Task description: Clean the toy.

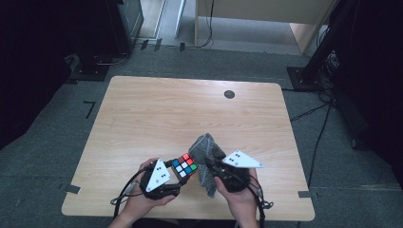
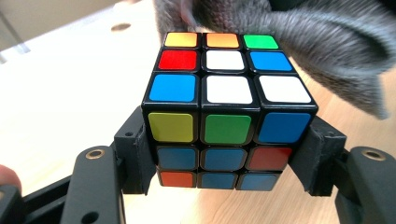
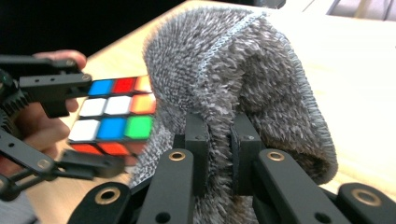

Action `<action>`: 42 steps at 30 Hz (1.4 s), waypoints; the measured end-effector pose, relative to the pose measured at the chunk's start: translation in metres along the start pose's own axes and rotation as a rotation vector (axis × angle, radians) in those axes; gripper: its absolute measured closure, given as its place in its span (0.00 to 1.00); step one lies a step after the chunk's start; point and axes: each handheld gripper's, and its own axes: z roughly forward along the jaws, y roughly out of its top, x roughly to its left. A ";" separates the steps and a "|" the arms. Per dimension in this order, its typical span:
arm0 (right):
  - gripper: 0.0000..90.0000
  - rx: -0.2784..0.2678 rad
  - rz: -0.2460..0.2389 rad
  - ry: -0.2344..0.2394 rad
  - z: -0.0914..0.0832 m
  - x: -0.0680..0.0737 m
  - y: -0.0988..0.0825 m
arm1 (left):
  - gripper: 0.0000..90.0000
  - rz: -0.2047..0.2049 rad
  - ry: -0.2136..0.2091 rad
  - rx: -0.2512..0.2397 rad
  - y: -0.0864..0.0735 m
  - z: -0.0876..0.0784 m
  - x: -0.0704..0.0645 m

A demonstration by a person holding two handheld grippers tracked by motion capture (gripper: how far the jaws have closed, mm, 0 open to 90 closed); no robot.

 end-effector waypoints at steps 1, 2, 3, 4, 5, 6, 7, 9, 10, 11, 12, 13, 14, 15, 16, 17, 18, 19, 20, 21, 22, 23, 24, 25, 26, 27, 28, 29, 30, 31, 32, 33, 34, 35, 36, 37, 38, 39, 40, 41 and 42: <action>0.91 -0.012 0.030 0.024 -0.002 -0.005 -0.001 | 0.38 -0.006 -0.017 -0.024 0.000 -0.002 0.002; 0.91 -0.027 0.055 0.057 -0.004 -0.008 -0.002 | 0.38 -0.006 -0.028 -0.039 0.000 -0.003 0.003; 0.91 -0.027 0.055 0.057 -0.004 -0.008 -0.002 | 0.38 -0.006 -0.028 -0.039 0.000 -0.003 0.003; 0.91 -0.040 0.074 0.150 -0.002 -0.007 -0.003 | 0.38 0.002 -0.041 -0.051 0.000 -0.003 0.001; 0.91 -0.043 0.075 0.174 0.000 -0.005 -0.004 | 0.38 0.006 -0.045 -0.055 0.000 -0.003 0.000; 0.91 -0.039 0.075 0.188 0.002 -0.003 -0.005 | 0.38 0.004 -0.052 -0.063 0.000 -0.004 0.000; 0.91 -0.035 0.072 0.186 0.004 -0.002 -0.006 | 0.38 -0.002 -0.058 -0.073 0.000 -0.005 0.000; 0.91 -0.036 0.083 0.191 0.006 -0.002 -0.008 | 0.38 -0.008 -0.064 -0.079 0.001 -0.006 0.001; 0.91 -0.025 0.112 0.212 0.011 -0.004 -0.014 | 0.38 -0.020 -0.076 -0.096 0.002 -0.010 0.003; 0.91 -0.013 0.118 0.216 0.013 -0.005 -0.017 | 0.38 -0.026 -0.082 -0.106 0.003 -0.011 0.004; 0.91 -0.013 0.118 0.216 0.013 -0.005 -0.017 | 0.38 -0.026 -0.082 -0.106 0.003 -0.011 0.004; 0.91 0.007 0.125 0.225 0.016 -0.006 -0.019 | 0.38 -0.031 -0.086 -0.114 0.003 -0.013 0.005; 0.91 0.024 0.125 0.232 0.019 -0.006 -0.021 | 0.38 -0.031 -0.090 -0.111 0.004 -0.013 0.006; 0.91 0.026 0.122 0.233 0.018 -0.006 -0.020 | 0.38 -0.030 -0.104 -0.104 0.003 -0.013 0.007; 0.91 0.026 0.122 0.233 0.018 -0.006 -0.020 | 0.38 -0.030 -0.104 -0.104 0.003 -0.013 0.007; 0.91 -0.015 0.121 0.245 0.012 -0.007 -0.015 | 0.38 -0.025 -0.121 -0.095 0.000 -0.011 0.007; 0.91 -0.037 0.122 0.258 0.008 -0.007 -0.013 | 0.38 -0.015 -0.126 -0.090 -0.001 -0.009 0.005; 0.91 -0.066 0.123 0.271 0.004 -0.006 -0.010 | 0.38 -0.007 -0.132 -0.087 -0.001 -0.008 0.004; 0.91 -0.086 0.114 0.274 0.000 -0.005 -0.007 | 0.38 0.000 -0.135 -0.093 0.000 -0.008 0.002; 0.91 -0.094 0.104 0.272 -0.002 -0.003 -0.005 | 0.38 0.003 -0.135 -0.099 0.001 -0.009 0.001; 0.91 -0.097 0.101 0.272 -0.003 -0.002 -0.005 | 0.38 0.004 -0.135 -0.101 0.003 -0.009 0.001; 0.91 -0.104 0.108 0.279 -0.003 -0.004 -0.006 | 0.38 0.005 -0.133 -0.104 0.004 -0.011 0.001; 0.92 -0.099 0.128 0.293 -0.002 -0.005 -0.008 | 0.38 0.002 -0.133 -0.109 0.004 -0.012 0.002; 0.92 -0.088 0.139 0.300 0.000 -0.007 -0.010 | 0.38 -0.008 -0.134 -0.122 0.005 -0.014 0.004; 0.92 -0.057 0.155 0.304 0.006 -0.008 -0.014 | 0.38 -0.022 -0.138 -0.134 0.005 -0.016 0.005; 0.92 -0.027 0.169 0.303 0.010 -0.009 -0.018 | 0.38 -0.035 -0.140 -0.144 0.006 -0.017 0.007; 0.92 -0.001 0.178 0.300 0.015 -0.009 -0.021 | 0.38 -0.043 -0.146 -0.146 0.006 -0.018 0.009; 0.91 0.009 0.180 0.302 0.018 -0.009 -0.023 | 0.38 -0.045 -0.149 -0.143 0.005 -0.018 0.010; 0.91 0.006 0.181 0.307 0.018 -0.008 -0.024 | 0.38 -0.042 -0.151 -0.139 0.004 -0.018 0.011; 0.91 0.006 0.181 0.307 0.018 -0.008 -0.024 | 0.38 -0.042 -0.151 -0.139 0.004 -0.018 0.011; 0.91 -0.024 0.170 0.310 0.013 -0.006 -0.018 | 0.38 -0.046 -0.168 -0.128 0.002 -0.017 0.012; 0.91 -0.045 0.166 0.319 0.010 -0.006 -0.016 | 0.38 -0.039 -0.171 -0.121 0.002 -0.015 0.011; 0.91 -0.045 0.166 0.319 0.010 -0.006 -0.016 | 0.38 -0.039 -0.171 -0.121 0.002 -0.015 0.011; 0.91 -0.095 0.157 0.331 0.000 -0.004 -0.009 | 0.38 -0.019 -0.167 -0.105 0.001 -0.013 0.008; 0.91 -0.115 0.154 0.336 -0.004 -0.004 -0.006 | 0.38 -0.012 -0.170 -0.101 0.001 -0.011 0.007; 0.91 -0.126 0.155 0.339 -0.006 -0.004 -0.005 | 0.38 -0.008 -0.174 -0.099 0.001 -0.011 0.006; 0.91 -0.126 0.155 0.339 -0.006 -0.004 -0.005 | 0.38 -0.008 -0.174 -0.099 0.001 -0.011 0.006; 0.91 -0.126 0.164 0.344 -0.007 -0.004 -0.004 | 0.38 -0.011 -0.177 -0.095 0.000 -0.010 0.006; 0.91 -0.120 0.197 0.358 -0.003 -0.008 -0.008 | 0.38 -0.005 -0.173 -0.087 0.000 -0.009 0.006; 0.91 -0.120 0.197 0.358 -0.003 -0.008 -0.008 | 0.38 0.002 -0.166 -0.082 0.000 -0.009 0.006; 0.91 -0.094 0.215 0.363 0.003 -0.011 -0.014 | 0.38 0.002 -0.160 -0.085 0.000 -0.011 0.007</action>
